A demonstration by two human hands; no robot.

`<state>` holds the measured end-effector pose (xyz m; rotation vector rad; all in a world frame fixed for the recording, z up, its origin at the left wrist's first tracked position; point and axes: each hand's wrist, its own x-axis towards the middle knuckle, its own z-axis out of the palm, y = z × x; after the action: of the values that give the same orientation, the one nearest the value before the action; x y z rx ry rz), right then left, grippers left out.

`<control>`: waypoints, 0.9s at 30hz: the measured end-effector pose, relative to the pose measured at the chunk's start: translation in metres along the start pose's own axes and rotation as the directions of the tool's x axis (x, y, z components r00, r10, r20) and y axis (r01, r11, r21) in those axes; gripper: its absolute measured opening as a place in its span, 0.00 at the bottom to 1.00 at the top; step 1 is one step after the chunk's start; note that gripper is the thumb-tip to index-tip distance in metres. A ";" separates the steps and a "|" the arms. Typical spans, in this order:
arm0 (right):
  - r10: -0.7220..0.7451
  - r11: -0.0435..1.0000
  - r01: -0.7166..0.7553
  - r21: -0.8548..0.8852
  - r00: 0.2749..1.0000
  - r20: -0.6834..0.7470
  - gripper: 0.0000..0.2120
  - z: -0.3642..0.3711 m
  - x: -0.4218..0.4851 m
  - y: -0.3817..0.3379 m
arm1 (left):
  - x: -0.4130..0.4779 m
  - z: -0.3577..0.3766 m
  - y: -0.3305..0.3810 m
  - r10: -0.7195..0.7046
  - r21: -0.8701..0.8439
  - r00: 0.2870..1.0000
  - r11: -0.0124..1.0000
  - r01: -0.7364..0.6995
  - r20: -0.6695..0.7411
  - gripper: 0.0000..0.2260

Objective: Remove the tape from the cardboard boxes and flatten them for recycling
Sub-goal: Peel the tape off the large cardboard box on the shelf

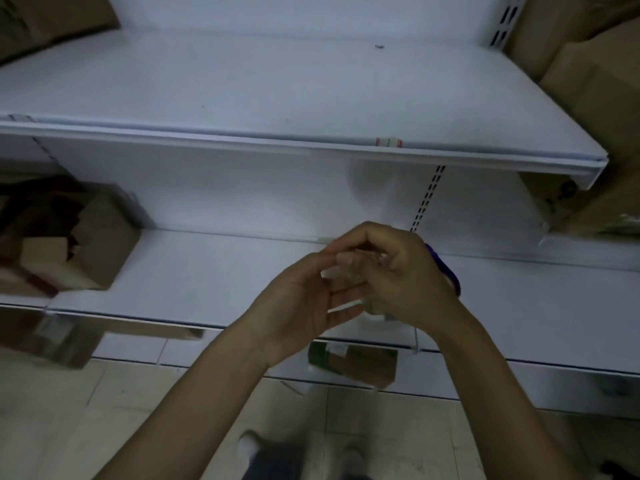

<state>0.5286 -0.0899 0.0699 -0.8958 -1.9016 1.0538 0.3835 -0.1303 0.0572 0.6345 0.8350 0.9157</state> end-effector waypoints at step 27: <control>0.485 0.590 -0.264 -0.763 0.871 0.074 0.16 0.022 -0.006 0.253 | 0.012 -0.002 -0.045 0.157 0.398 0.864 0.916 0.053 -0.479 0.12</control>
<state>0.5648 0.0016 -0.1644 -1.7668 -2.5059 0.6142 0.4051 -0.1412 0.0169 0.7865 1.5122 0.9854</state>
